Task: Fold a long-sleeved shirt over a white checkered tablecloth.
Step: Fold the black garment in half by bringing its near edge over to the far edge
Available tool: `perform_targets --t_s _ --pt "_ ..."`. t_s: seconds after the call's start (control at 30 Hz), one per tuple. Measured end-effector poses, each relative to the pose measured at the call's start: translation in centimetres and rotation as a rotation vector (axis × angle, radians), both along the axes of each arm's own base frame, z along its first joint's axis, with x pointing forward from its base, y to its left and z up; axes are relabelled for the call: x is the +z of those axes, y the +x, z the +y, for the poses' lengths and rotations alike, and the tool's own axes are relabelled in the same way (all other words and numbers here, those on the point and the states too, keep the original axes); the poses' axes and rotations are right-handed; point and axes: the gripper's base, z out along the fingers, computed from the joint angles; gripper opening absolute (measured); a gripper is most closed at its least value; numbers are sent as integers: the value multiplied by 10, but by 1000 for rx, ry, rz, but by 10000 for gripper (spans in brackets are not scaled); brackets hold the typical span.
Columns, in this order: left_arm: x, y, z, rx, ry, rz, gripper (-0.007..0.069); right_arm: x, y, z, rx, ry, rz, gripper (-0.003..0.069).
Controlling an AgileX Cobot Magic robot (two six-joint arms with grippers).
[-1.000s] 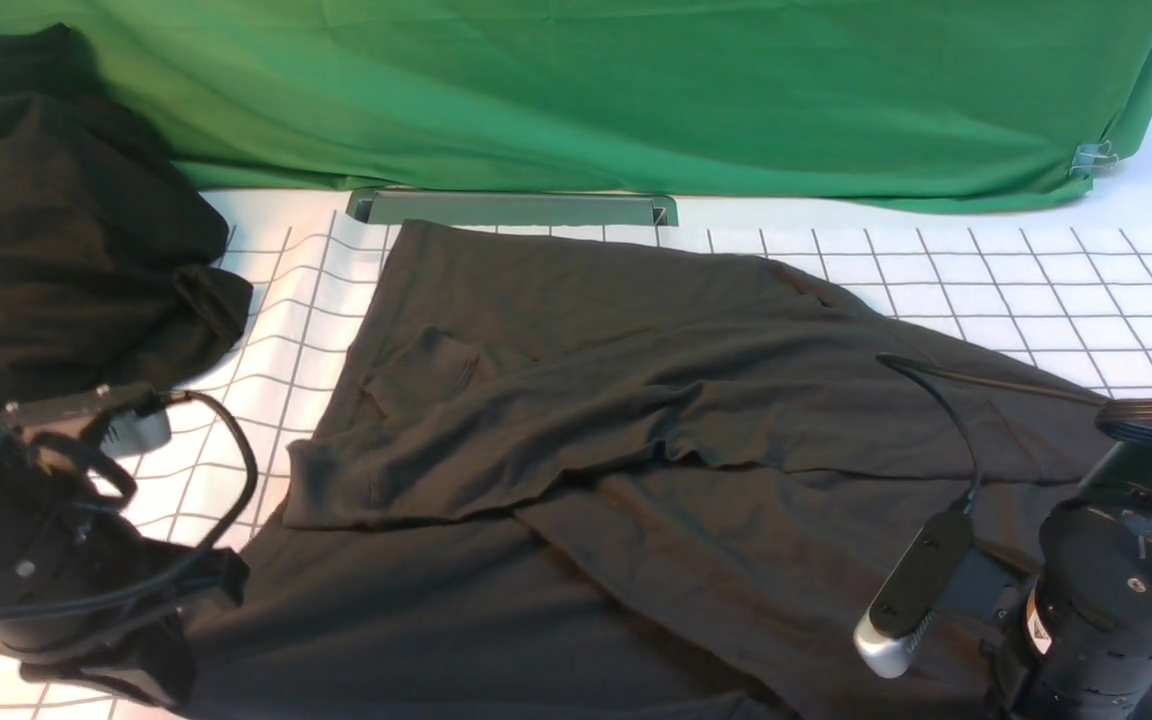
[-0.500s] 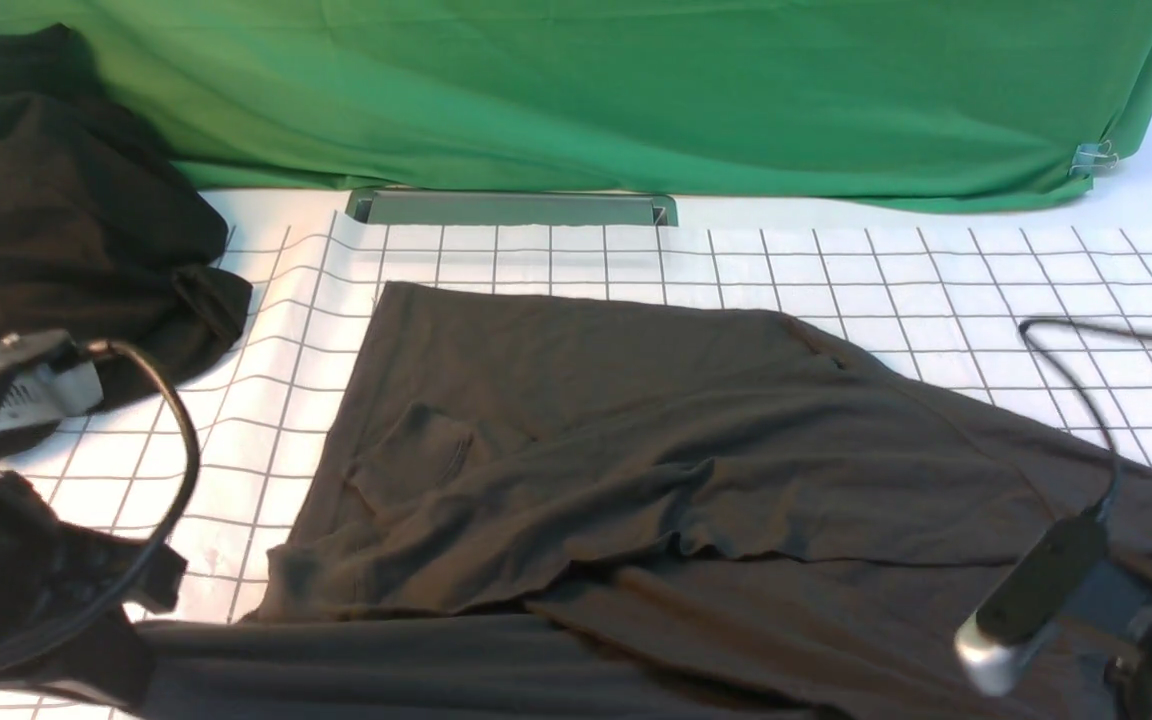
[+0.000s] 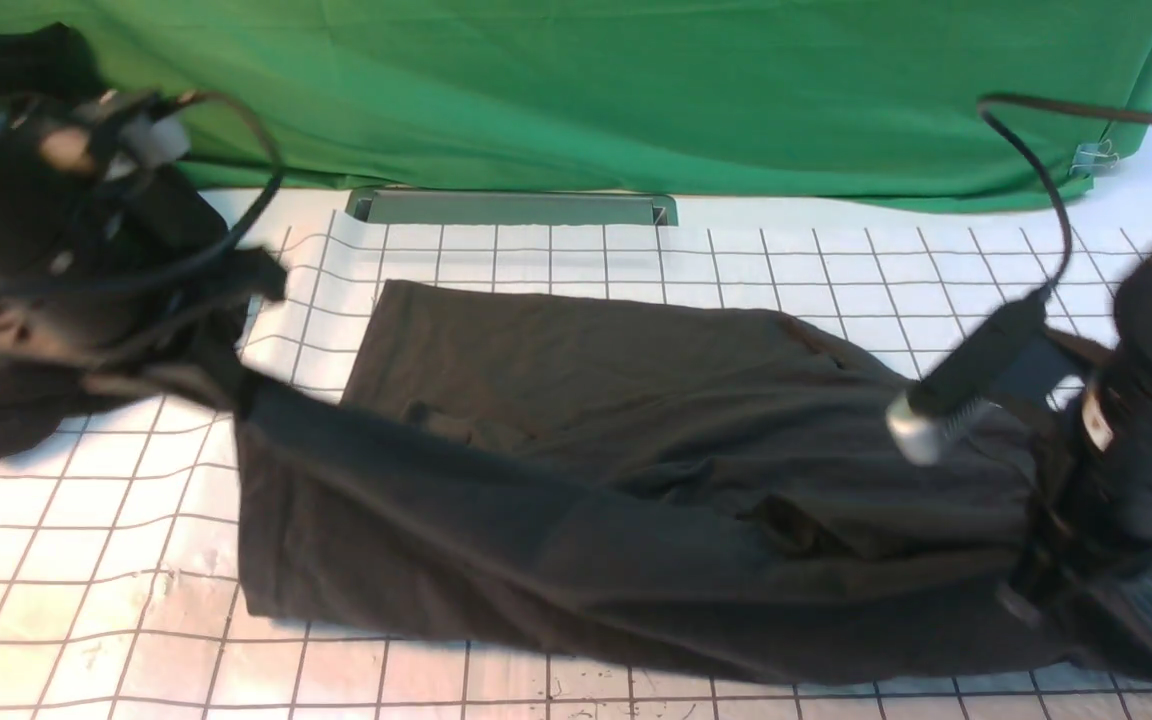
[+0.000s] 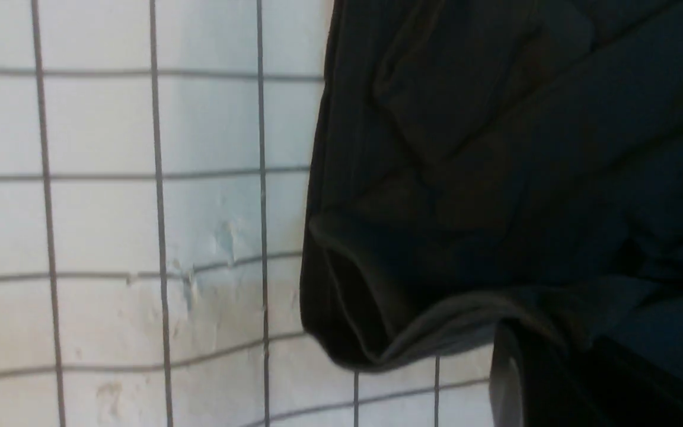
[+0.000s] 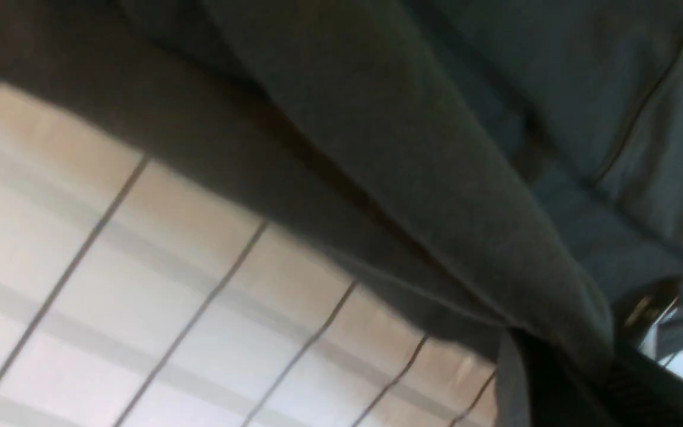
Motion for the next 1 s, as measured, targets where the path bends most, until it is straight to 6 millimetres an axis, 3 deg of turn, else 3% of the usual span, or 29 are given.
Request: perform_targets --t_s 0.17,0.3,0.33,0.5,0.8,1.0 --pt "-5 52 -5 3 -13 -14 18 -4 43 -11 -83 6 -16 28" --pt "-6 78 -8 1 -19 -26 18 -12 64 -17 -104 1 -12 28" --pt "-10 92 -9 2 -22 -25 18 -18 75 -19 -116 1 -10 28" --pt "-24 125 -13 25 -34 -23 18 -34 101 -23 -142 7 -15 39" --pt "-62 171 -16 98 -57 -2 18 -50 152 -21 -142 28 -80 91" --pt "-85 186 -17 144 -62 2 18 -60 169 -19 -121 57 -148 151"
